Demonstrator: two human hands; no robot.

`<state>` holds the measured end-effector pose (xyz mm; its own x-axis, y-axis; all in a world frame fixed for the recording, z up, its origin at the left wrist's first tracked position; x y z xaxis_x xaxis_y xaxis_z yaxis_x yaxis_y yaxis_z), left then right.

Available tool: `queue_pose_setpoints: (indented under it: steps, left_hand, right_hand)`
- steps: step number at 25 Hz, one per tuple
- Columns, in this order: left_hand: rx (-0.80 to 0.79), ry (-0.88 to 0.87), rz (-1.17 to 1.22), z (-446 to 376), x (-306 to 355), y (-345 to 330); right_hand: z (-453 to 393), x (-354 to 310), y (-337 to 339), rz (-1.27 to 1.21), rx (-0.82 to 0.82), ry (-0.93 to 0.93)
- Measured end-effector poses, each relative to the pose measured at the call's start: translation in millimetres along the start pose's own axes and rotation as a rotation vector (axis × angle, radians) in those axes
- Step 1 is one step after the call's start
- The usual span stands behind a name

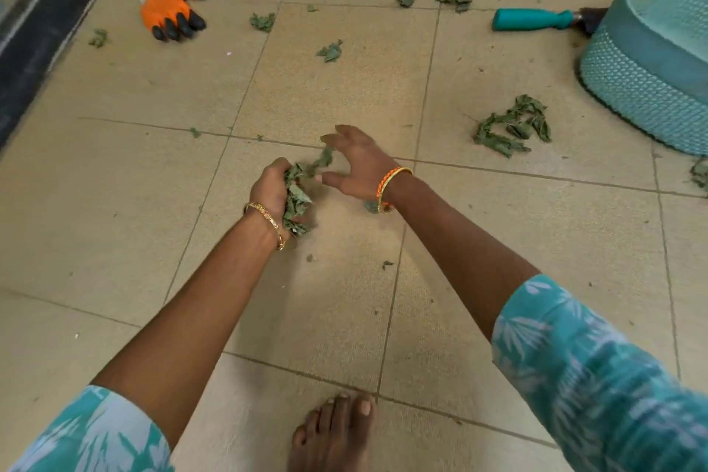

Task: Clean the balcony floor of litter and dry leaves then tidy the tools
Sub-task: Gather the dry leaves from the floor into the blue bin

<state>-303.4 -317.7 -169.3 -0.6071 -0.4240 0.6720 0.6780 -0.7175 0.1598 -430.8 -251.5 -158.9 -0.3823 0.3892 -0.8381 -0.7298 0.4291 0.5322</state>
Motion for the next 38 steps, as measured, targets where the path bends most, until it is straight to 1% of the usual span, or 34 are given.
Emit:
queue_pose_setpoints:
  steps: [4,6,8,11,12,14,16,18,19,20,22,23,24,26,27,28,30,32,34,35,36,38]
  left_hand:
    - [-0.038,0.048,-0.007,1,-10,21]
    - [-0.063,0.060,-0.018,4,-14,19]
    - [-0.084,0.069,-0.015,9,-17,12]
    - [-0.120,0.080,-0.031,16,-22,-2]
    - [-0.137,0.079,-0.038,17,-23,-6]
    - [-0.179,0.089,-0.051,19,-25,-16]
    - [-0.260,0.107,-0.056,24,-26,-31]
    - [-0.334,0.128,-0.056,28,-29,-45]
    - [-0.350,0.134,-0.069,30,-30,-51]
    - [-0.378,0.136,-0.089,32,-31,-58]
    - [-0.430,0.142,-0.124,35,-34,-72]
    - [-0.468,0.144,-0.129,42,-34,-81]
    - [-0.513,0.146,-0.134,42,-36,-91]
    - [-0.565,0.103,-0.197,42,-39,-110]
    - [-0.548,0.060,-0.285,39,-41,-117]
    - [-0.529,0.011,-0.360,37,-42,-125]
    - [-0.519,-0.046,-0.366,42,-42,-146]
    - [-0.574,-0.009,-0.325,57,-51,-171]
    - [-0.648,0.056,-0.334,76,-63,-200]
    - [-0.669,0.066,-0.361,84,-68,-213]
    - [-0.684,0.062,-0.410,90,-72,-226]
    - [-0.713,0.055,-0.501,102,-80,-252]
  right_hand:
    - [3,-19,-34,0.277,-0.137,0.205]
    - [24,-24,-31,0.402,-0.148,0.277]
    - [51,-20,-17,0.434,-0.124,0.276]
    - [95,-5,-6,0.456,-0.143,0.243]
    - [108,-4,-3,0.454,-0.111,0.243]
    - [124,-5,2,0.448,0.019,0.288]
    - [127,-6,8,0.450,0.124,0.283]
    - [123,-12,12,0.393,0.136,0.238]
    - [123,-14,22,0.297,0.182,0.220]
    - [124,-13,39,0.170,0.269,0.202]
    - [134,-6,73,-0.088,0.448,0.107]
    - [141,0,83,-0.188,0.495,0.048]
    - [146,1,86,-0.261,0.503,0.007]
    - [156,-7,83,-0.260,0.487,-0.009]
    - [162,-12,81,-0.229,0.500,0.005]
    - [171,-15,83,-0.201,0.541,0.020]
    - [189,-11,90,-0.136,0.631,-0.009]
    - [208,0,99,-0.051,0.667,-0.100]
    - [234,9,114,-0.059,0.690,-0.143]
    - [250,16,126,-0.099,0.732,-0.152]
    - [272,24,142,-0.136,0.817,-0.164]
    - [330,57,177,-0.149,1.044,-0.261]
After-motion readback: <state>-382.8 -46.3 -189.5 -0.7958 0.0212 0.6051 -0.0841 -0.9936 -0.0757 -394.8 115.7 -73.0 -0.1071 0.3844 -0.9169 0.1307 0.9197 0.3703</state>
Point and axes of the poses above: each hand's wrist, its own z-axis away from the middle knuckle, its own y-axis out of the back of the hand, x = y × z, the point moved 10 cm from there along -z, towards the middle knuckle, and after that the axes turned 14 degrees about -z, right-handed, at the moved point
